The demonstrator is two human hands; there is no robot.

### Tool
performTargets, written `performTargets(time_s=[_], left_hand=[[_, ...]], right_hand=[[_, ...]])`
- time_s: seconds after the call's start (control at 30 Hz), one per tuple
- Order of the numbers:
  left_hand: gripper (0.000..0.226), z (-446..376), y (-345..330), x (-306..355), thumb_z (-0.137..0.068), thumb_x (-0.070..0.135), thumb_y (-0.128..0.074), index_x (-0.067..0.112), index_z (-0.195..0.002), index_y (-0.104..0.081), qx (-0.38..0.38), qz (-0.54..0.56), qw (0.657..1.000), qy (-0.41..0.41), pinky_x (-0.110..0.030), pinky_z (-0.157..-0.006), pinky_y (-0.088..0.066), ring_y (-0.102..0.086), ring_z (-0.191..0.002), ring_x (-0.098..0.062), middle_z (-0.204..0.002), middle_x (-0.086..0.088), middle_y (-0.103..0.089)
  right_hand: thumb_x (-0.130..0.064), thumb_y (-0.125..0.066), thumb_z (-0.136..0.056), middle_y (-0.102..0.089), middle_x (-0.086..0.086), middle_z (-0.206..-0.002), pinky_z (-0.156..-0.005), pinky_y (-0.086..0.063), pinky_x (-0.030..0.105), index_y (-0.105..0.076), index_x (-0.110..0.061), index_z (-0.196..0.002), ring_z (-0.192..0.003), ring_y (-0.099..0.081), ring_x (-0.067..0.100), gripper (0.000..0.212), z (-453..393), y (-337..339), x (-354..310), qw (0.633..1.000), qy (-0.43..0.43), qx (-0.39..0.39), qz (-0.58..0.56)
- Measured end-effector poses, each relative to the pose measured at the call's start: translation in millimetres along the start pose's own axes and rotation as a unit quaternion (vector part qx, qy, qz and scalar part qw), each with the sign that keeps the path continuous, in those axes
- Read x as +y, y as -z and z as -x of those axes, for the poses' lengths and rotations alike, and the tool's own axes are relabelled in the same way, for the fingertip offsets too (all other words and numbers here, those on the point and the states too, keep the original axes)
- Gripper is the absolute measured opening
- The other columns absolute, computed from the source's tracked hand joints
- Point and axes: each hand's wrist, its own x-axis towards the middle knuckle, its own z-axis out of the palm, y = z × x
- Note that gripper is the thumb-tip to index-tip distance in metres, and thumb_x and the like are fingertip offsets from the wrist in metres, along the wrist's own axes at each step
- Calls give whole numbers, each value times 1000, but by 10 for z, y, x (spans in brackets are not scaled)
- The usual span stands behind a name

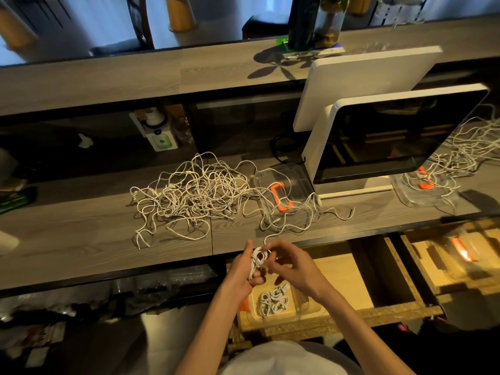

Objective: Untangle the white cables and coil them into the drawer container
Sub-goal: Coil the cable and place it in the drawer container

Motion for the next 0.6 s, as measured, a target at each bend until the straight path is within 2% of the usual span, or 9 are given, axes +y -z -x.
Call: performTargets(time_s=[0.07,0.17,0.23,0.3,0.33,0.4,0.47,0.53,0.6], left_hand=[[57,16,2,-20,-101,56,-41,5,-100,-66,-20,9,1000,3,-16,-32,-18,-32,-37,-7,-66,-4,-57],[54,-5,5,-101,-100,60,-42,9,-101,-61,-37,-19,999,13,-16,-34,-18,-33,-40,-8,-65,-4,-52],[56,-38,17,-142,-100,61,-40,9,-103,-60,-48,-34,998,26,-16,-35,-17,-35,-41,-9,-66,-4,-55],[61,-94,50,-186,-101,62,-38,6,-104,-62,-50,-40,997,38,-17,-38,-19,-40,-44,-10,-68,-4,-60],[62,-125,70,-207,-101,61,-39,4,-109,-64,-41,-48,997,39,-18,-39,-25,-44,-46,-11,-72,-4,-64],[56,-217,123,-286,-103,53,-44,5,-125,-63,-17,-63,997,29,-23,-46,-43,-59,-56,-15,-99,-10,-72],[45,-329,171,-411,-106,39,-47,5,-132,-56,9,-71,997,13,-31,-55,-56,-69,-69,-22,-124,-18,-66],[35,-425,204,-558,-106,28,-51,5,-132,-51,47,-89,995,15,-37,-66,-62,-74,-77,-28,-125,-20,-65],[35,-549,240,-694,-105,22,-52,-4,-129,-52,70,-110,991,29,-35,-72,-63,-75,-75,-26,-113,-17,-69]], right_hand=[[-16,-72,-96,-71,1,-96,-62,-59,31,-65,-17,-117,-84,-72,18,22,-21,23,56,999,5,44,-14],[-27,-72,-96,-71,-2,-106,-64,-59,26,-69,-25,-120,-85,-72,16,24,-79,32,173,998,-11,6,54],[-27,-71,-97,-73,-4,-103,-66,-60,26,-72,-22,-118,-84,-73,14,22,-87,20,272,998,-36,-16,59],[-22,-71,-96,-75,2,-99,-71,-61,29,-73,-16,-115,-82,-73,16,19,-82,22,382,997,-78,-4,9],[-18,-71,-96,-76,7,-100,-71,-61,29,-73,-13,-113,-80,-72,17,18,-77,26,437,995,-99,8,-16],[-12,-71,-96,-75,13,-97,-69,-59,26,-73,-9,-110,-74,-70,14,14,-74,16,579,990,-131,28,-35],[-8,-69,-97,-72,11,-87,-62,-55,22,-72,-9,-102,-66,-68,6,6,-79,-26,739,986,-156,55,-21],[-4,-68,-96,-70,11,-82,-57,-53,18,-69,-10,-93,-59,-67,1,7,-99,-76,970,978,-187,91,-3],[-5,-69,-95,-73,14,-85,-58,-56,21,-69,-6,-98,-60,-70,3,3,-120,-114,1228,967,-230,110,15]])
